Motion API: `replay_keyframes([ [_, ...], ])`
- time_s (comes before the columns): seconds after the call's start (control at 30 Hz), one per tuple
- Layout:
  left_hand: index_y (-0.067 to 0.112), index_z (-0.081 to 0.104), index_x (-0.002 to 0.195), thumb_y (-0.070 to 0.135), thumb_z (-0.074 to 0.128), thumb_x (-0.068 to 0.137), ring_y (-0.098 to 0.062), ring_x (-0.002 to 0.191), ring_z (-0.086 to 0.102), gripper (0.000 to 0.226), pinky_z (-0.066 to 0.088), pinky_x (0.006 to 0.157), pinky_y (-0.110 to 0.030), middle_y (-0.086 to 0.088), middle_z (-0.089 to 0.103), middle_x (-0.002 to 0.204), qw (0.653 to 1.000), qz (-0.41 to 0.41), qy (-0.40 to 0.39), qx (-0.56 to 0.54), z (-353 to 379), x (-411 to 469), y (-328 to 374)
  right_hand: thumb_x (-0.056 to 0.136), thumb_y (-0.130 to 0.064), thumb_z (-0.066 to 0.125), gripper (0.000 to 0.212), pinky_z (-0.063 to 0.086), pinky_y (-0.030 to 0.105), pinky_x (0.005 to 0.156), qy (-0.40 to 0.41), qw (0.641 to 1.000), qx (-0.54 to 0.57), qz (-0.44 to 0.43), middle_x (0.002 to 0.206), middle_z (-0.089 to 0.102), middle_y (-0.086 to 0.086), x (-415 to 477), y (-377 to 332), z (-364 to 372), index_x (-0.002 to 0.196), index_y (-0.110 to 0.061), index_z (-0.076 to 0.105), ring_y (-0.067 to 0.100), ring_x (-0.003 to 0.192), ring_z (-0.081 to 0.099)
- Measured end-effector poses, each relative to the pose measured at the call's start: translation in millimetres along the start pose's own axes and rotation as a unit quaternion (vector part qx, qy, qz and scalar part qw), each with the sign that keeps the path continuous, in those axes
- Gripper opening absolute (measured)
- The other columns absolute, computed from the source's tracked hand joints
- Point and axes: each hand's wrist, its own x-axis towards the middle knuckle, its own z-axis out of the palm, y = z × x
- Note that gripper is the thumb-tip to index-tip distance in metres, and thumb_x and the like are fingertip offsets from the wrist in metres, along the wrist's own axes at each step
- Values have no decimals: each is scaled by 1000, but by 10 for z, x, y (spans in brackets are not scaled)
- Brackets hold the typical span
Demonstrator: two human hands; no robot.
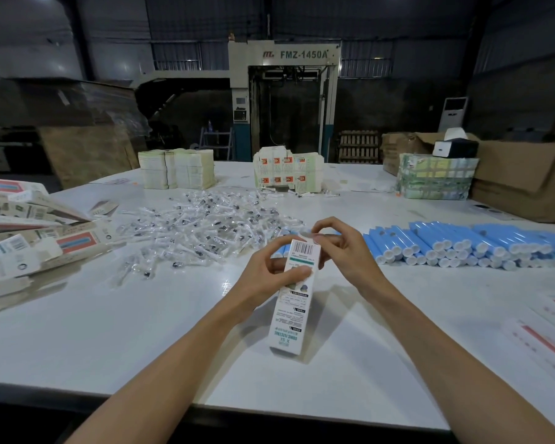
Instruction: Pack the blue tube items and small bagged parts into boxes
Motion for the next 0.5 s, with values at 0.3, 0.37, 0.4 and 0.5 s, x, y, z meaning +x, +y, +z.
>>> replay_keyframes([
  [0.3, 41, 63, 136, 17, 84, 95, -28, 96, 80, 51, 64, 77, -35, -10, 82, 112, 1000, 15, 17, 1, -1, 3, 11, 110, -28, 53, 20, 61, 30, 77, -17, 998, 58, 27, 101, 79, 8, -8, -120, 29, 104, -15, 66, 25, 95, 77],
  [0.37, 44, 63, 132, 18, 83, 96, -28, 97, 80, 49, 64, 77, -33, -9, 82, 113, 1000, 20, 18, 4, -2, 6, 12, 109, -32, 56, 26, 62, 33, 77, 9, 995, 85, 53, 99, 79, 8, -5, -128, 63, 96, -15, 71, 26, 95, 78],
  [0.4, 45, 62, 132, 18, 83, 96, -28, 97, 80, 49, 63, 77, -32, -9, 82, 113, 1000, 21, 17, 5, -6, 4, 14, 108, -31, 57, 26, 63, 36, 78, 23, 994, 90, 58, 98, 79, 9, -3, -119, 77, 94, -14, 72, 27, 95, 78],
  [0.5, 44, 60, 132, 21, 84, 95, -27, 97, 80, 49, 63, 78, -32, -9, 82, 114, 1000, 23, 6, 6, -14, 1, 27, 103, -28, 65, 20, 64, 35, 78, 38, 992, 98, 68, 94, 80, 11, 7, -118, 98, 93, -13, 74, 27, 93, 78],
])
